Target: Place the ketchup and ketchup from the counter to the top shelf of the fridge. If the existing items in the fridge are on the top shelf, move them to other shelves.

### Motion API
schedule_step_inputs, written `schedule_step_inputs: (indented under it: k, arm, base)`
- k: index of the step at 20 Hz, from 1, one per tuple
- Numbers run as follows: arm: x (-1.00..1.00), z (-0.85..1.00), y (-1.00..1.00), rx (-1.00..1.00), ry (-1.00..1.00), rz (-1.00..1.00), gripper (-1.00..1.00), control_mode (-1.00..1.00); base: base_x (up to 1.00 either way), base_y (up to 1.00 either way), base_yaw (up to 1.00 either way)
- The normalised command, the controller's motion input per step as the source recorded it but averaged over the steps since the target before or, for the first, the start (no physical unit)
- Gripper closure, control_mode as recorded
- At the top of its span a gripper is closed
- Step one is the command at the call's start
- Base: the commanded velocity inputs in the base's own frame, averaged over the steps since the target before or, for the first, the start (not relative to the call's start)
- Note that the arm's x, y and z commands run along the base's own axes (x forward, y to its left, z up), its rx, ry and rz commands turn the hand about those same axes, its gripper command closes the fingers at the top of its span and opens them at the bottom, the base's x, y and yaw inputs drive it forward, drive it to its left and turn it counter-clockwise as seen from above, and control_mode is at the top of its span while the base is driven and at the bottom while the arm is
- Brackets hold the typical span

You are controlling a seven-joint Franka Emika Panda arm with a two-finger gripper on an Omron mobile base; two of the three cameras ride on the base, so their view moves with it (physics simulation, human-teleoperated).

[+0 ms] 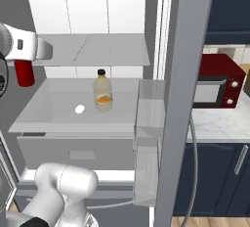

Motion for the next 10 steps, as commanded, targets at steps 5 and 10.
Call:
schedule_step_inputs:
  k: [5, 10]
  arm:
    - [0.92, 0.0, 0.0, -0.02, 0.0, 0.0, 1.0, -1.0]
    - [1.0, 0.0, 0.09, -0.03, 0.0, 0.0, 1.0, -1.0]
  base:
    - [0.0, 0.0, 0.0]
    - [0.0, 0.0, 0.0]
